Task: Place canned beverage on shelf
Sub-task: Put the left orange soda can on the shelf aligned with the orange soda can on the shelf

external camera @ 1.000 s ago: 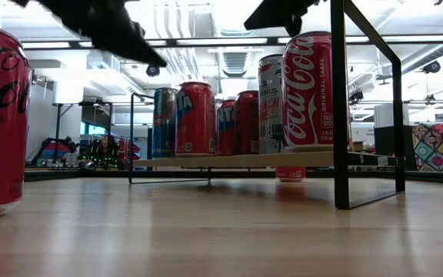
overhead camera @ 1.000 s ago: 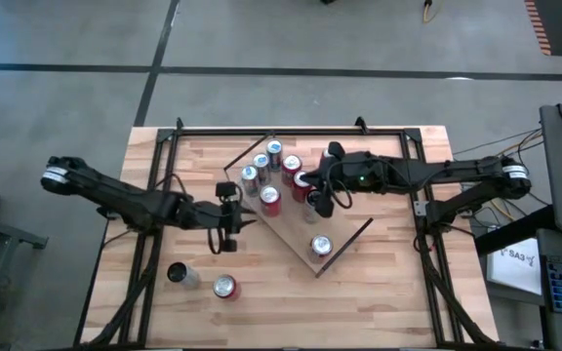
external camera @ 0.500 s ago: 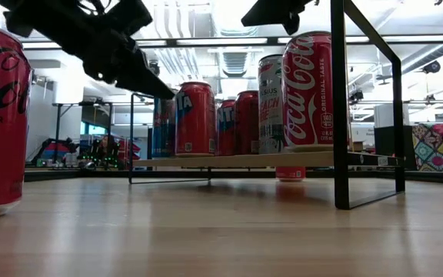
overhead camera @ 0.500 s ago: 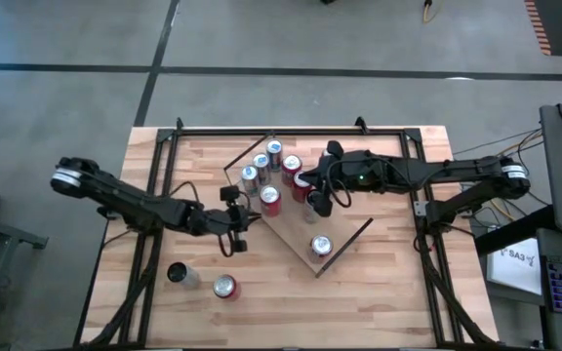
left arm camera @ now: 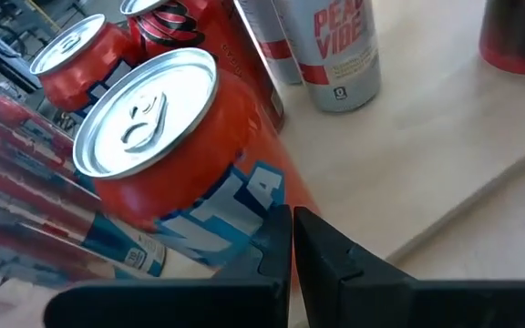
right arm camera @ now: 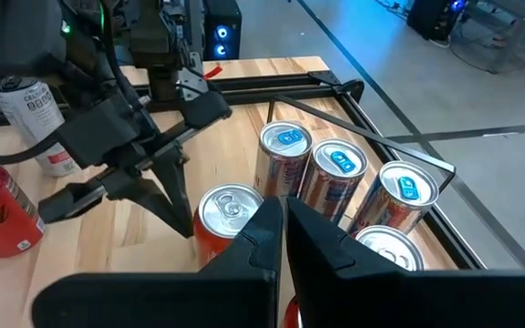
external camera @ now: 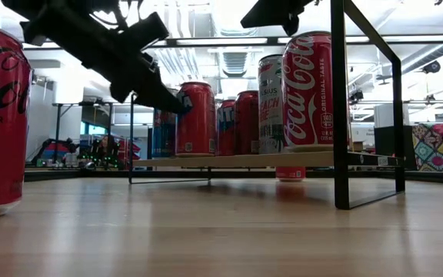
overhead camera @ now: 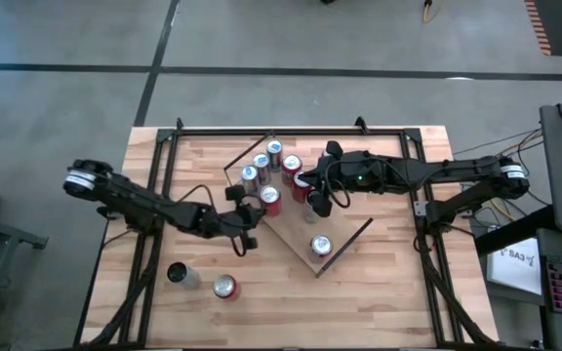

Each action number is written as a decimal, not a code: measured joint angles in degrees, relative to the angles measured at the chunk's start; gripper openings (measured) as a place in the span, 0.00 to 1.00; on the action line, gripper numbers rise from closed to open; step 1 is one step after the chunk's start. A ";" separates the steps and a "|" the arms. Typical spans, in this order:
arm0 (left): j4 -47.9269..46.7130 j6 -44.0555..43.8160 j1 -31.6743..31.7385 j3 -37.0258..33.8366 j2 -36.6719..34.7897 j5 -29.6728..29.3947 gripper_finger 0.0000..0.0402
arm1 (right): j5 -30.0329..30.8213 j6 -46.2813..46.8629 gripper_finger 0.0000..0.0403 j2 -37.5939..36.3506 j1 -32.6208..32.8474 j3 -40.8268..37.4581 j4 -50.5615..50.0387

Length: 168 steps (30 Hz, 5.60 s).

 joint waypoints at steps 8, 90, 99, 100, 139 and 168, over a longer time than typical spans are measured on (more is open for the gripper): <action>4.86 0.34 1.23 0.18 1.34 -4.09 0.00 | 0.00 0.61 0.02 -0.02 0.00 0.00 0.07; 17.28 33.07 1.99 -14.84 -47.25 15.19 0.00 | -1.74 3.10 0.02 30.65 3.41 27.17 -15.45; 17.28 33.07 1.99 -14.84 -47.25 15.19 0.00 | -1.57 2.44 0.02 31.32 3.37 27.19 -15.20; 17.28 33.07 1.99 -14.84 -47.25 15.19 0.00 | -1.57 2.44 0.02 31.32 3.37 27.19 -15.35; 17.28 33.05 1.99 -14.84 -47.25 15.19 0.00 | 4.71 1.55 0.02 31.24 1.25 25.63 -16.92; 17.28 33.05 1.98 -14.84 -47.20 15.19 0.00 | 5.14 3.22 0.02 32.76 -0.26 27.28 -20.79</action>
